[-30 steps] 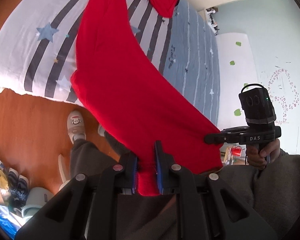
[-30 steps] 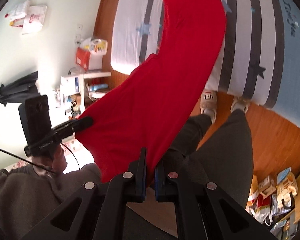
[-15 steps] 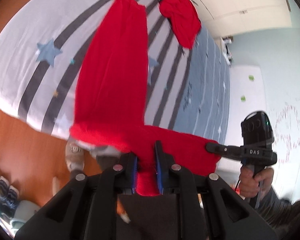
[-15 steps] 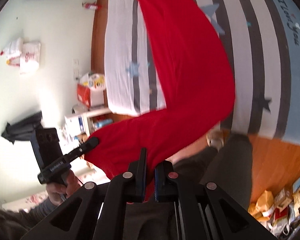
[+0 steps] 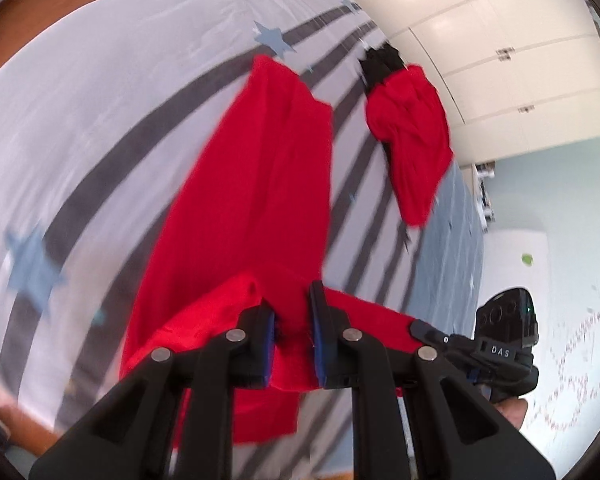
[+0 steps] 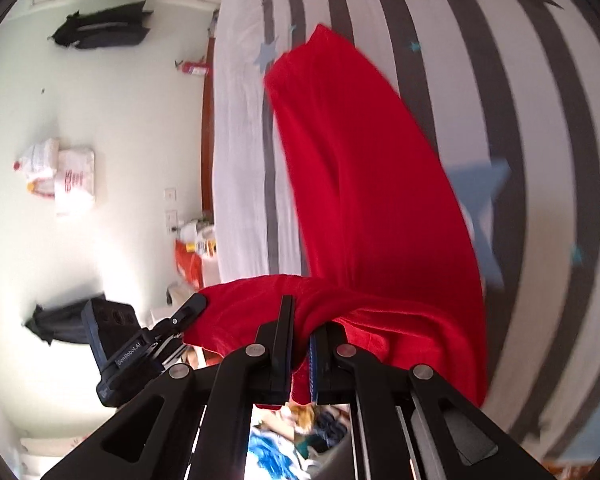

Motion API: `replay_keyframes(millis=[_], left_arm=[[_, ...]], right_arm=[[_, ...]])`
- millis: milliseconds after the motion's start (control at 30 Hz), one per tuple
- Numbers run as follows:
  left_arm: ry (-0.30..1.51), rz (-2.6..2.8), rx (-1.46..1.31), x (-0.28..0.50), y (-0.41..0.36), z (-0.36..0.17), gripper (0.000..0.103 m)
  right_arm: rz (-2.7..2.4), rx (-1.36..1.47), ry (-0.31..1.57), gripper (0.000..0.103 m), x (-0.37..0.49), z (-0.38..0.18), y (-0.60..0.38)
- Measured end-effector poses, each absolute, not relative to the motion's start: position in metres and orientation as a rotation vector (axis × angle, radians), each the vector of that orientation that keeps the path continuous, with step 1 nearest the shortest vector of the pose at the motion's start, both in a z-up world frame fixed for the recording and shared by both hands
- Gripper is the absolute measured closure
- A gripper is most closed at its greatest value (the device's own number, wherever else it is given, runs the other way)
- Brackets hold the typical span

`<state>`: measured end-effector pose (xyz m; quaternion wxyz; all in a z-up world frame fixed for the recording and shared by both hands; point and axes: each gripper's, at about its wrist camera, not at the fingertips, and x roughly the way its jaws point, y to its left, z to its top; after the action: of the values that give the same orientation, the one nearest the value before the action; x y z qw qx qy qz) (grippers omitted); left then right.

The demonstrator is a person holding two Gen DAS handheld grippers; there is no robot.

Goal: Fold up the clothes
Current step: 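Lower the held garment hem toward the bed with both grippers, then lay the hem onto the garment body and open both grippers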

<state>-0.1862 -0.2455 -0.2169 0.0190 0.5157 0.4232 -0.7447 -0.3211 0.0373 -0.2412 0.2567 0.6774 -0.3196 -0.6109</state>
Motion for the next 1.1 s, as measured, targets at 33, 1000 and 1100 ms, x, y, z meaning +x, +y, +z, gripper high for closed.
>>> replay_keyframes(millis=[33, 1000, 1100], left_arm=[[1.313, -2.312, 1.589, -0.200, -0.252, -0.227, 0.090], [1.205, -2.402, 1.637, -0.446, -0.340, -0.349, 0.090], [1.211, -2.401, 1.643, -0.455, -0.344, -0.353, 0.090]], right_arm=[[-1.663, 1.834, -0.877, 0.098, -0.335, -0.250, 0.033], [-1.820, 1.764, -0.950, 0.098, -0.601, -0.386, -0.039], [-1.819, 1.762, -0.945, 0.095, -0.609, -0.388, -0.041]])
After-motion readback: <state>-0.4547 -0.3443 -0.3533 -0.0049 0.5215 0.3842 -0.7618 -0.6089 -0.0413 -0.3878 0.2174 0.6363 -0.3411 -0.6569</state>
